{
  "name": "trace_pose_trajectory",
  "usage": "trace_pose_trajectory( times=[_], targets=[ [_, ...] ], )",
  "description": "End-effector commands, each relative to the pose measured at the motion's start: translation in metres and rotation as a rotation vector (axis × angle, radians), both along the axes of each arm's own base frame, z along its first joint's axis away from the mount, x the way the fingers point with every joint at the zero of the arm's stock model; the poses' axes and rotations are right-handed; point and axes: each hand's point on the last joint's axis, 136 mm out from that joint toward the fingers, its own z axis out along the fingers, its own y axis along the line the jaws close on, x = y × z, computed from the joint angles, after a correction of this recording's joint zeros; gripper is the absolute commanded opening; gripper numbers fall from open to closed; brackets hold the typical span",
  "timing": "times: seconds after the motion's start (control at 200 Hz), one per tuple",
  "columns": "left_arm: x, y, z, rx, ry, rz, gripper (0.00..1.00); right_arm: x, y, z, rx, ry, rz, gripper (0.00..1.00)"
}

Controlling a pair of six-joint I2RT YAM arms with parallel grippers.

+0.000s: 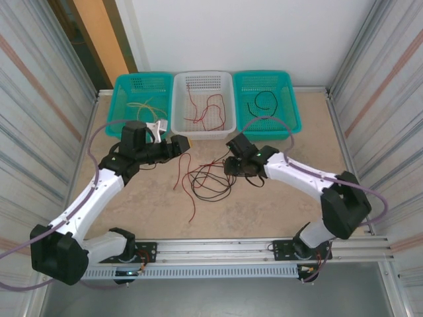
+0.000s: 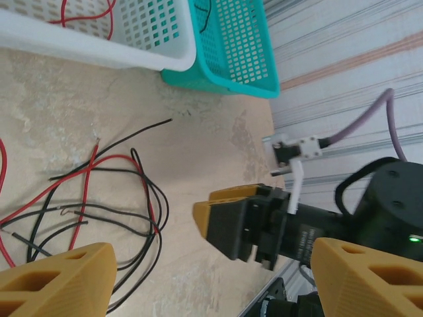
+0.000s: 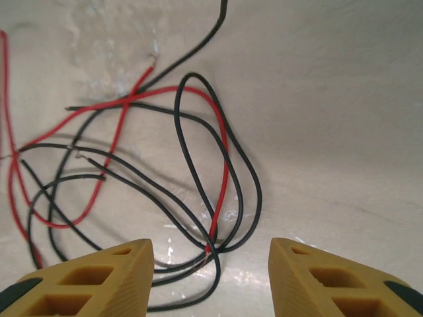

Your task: Untangle the cables

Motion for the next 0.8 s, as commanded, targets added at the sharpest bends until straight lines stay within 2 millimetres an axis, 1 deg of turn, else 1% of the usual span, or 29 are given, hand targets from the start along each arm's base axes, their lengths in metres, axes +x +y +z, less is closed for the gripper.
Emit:
trace_pose_trajectory(
  times=[0.0,0.09,0.195,0.246,0.396,0.511,0.551,0.586,0.722,0.797],
  targets=[
    [-0.007,0.002,-0.006,0.004,0.023,-0.012,0.77,0.012,0.018,-0.001,0.005,-0.01,-0.005,0.46],
    [-0.008,0.003,-0.008,0.004,0.024,-0.009,0.76,0.021,0.023,-0.012,-0.04,0.001,0.015,0.45],
    [-0.009,0.003,-0.009,0.009,0.024,-0.012,0.75,0.033,0.026,-0.026,-0.091,0.03,0.027,0.42],
    [-0.009,0.003,-0.009,0.013,0.023,-0.012,0.74,0.039,0.029,-0.029,-0.101,0.031,0.038,0.41],
    [-0.007,0.004,-0.009,0.024,0.016,-0.012,0.73,0.053,0.031,-0.04,-0.128,0.047,0.038,0.37],
    [-0.007,0.004,-0.009,0.031,0.01,-0.014,0.72,0.059,0.031,-0.049,-0.142,0.069,0.034,0.23],
    [-0.006,0.005,-0.009,0.033,0.009,-0.013,0.72,0.059,0.03,-0.049,-0.148,0.071,0.035,0.15],
    [-0.006,0.005,-0.009,0.034,0.009,-0.012,0.72,0.059,0.031,-0.047,-0.148,0.068,0.041,0.11],
    [-0.005,0.006,-0.008,0.031,0.006,-0.012,0.72,0.057,0.03,-0.034,-0.149,0.04,0.05,0.05],
    [-0.005,0.006,-0.007,0.03,0.007,-0.013,0.71,0.055,0.029,-0.021,-0.135,0.018,0.051,0.0]
  ],
)
